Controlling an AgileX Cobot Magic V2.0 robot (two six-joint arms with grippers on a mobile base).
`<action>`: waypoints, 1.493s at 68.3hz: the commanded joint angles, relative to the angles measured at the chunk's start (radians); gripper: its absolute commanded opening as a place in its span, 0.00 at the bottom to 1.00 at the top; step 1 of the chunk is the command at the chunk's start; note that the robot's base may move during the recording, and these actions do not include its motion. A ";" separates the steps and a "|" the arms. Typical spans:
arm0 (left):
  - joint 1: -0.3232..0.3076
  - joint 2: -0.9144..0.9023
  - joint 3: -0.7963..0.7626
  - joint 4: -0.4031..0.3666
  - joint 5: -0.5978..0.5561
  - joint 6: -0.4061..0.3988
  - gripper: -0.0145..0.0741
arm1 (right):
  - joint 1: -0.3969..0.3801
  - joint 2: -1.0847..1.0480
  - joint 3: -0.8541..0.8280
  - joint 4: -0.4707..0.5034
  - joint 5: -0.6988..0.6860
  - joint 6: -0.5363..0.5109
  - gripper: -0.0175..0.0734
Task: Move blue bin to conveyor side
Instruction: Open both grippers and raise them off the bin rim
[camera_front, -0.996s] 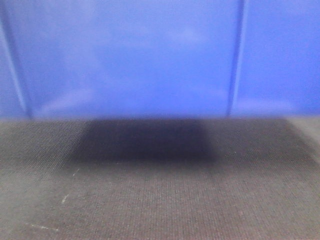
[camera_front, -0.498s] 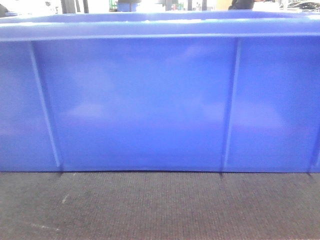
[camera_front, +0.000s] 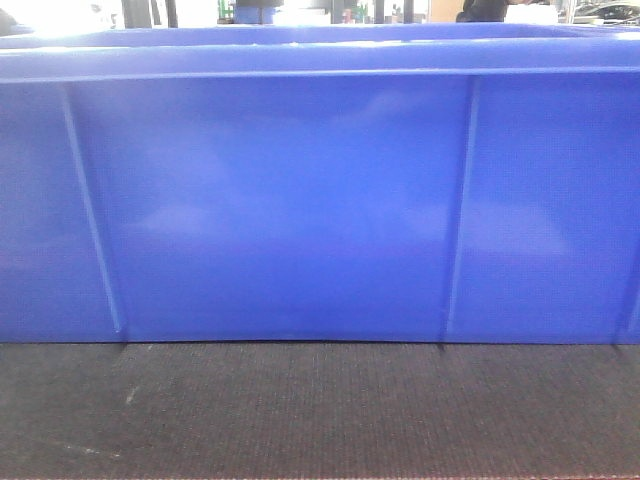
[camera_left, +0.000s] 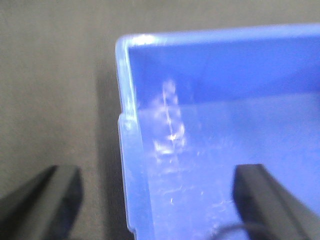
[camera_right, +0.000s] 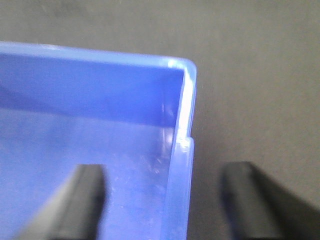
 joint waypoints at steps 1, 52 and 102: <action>-0.002 -0.102 0.055 0.006 -0.041 0.002 0.53 | -0.004 -0.076 0.047 -0.015 -0.004 -0.011 0.35; -0.115 -0.805 1.073 0.064 -0.638 0.002 0.15 | -0.004 -0.948 1.074 -0.066 -0.446 -0.011 0.10; -0.117 -0.997 1.107 0.066 -0.728 0.002 0.15 | -0.004 -1.272 1.183 -0.067 -0.494 -0.013 0.10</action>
